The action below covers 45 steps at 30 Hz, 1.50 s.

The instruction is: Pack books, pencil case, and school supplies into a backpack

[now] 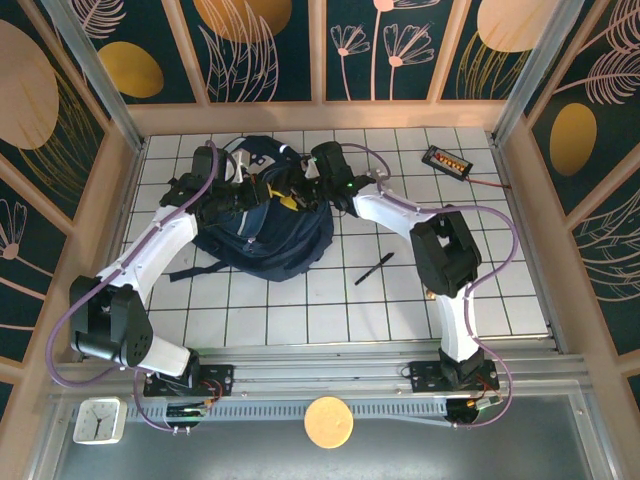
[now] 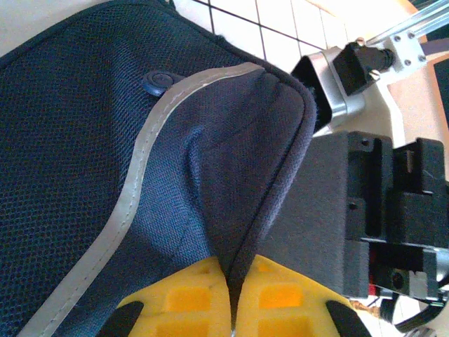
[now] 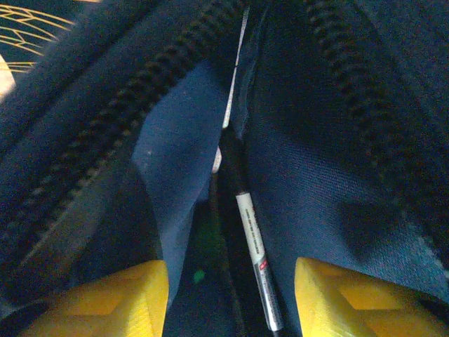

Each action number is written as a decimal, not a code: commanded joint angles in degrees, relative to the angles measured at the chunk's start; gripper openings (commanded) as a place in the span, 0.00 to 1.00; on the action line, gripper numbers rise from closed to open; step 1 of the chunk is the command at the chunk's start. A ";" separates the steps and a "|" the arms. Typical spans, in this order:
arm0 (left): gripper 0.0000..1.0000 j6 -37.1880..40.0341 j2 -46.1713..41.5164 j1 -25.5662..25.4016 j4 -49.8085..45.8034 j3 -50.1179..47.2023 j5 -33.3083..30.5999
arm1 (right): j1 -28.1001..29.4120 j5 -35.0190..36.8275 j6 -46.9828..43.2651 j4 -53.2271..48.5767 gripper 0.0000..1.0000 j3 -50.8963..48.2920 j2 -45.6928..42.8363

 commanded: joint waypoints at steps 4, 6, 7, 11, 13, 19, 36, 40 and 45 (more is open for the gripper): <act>0.00 -0.84 -2.80 -0.41 6.68 -0.55 3.29 | -1.07 7.26 -8.05 -10.32 0.57 -1.99 -12.22; 0.00 -0.68 -2.79 -0.37 6.77 -0.83 3.21 | -1.02 13.95 -11.47 -16.00 0.71 -2.52 -16.20; 0.00 -0.59 -2.71 -0.32 6.77 -0.92 3.15 | -1.08 18.95 -12.80 -19.07 0.87 -3.37 -18.95; 0.00 0.59 -2.67 -0.36 6.29 -0.84 2.68 | -3.68 35.00 -8.82 -23.13 0.99 -14.53 -32.43; 0.00 1.01 -2.79 -0.30 6.33 -1.38 2.72 | -10.61 26.82 -4.19 -17.55 0.99 -25.35 -40.06; 0.00 0.96 -2.52 -0.36 6.33 -2.24 3.37 | -16.35 24.94 -4.23 -41.69 0.98 -29.38 -40.65; 0.00 2.50 -2.74 -0.36 5.30 -2.70 4.09 | -6.73 27.98 3.11 -38.61 0.58 -30.87 -19.64; 0.00 2.68 -3.04 -0.36 4.94 -2.60 4.18 | -7.15 28.77 2.42 -38.26 0.54 -28.95 -16.25; 0.00 3.06 -4.02 -0.36 4.77 -3.45 3.96 | -8.04 28.51 1.14 -38.25 0.51 -27.10 -13.56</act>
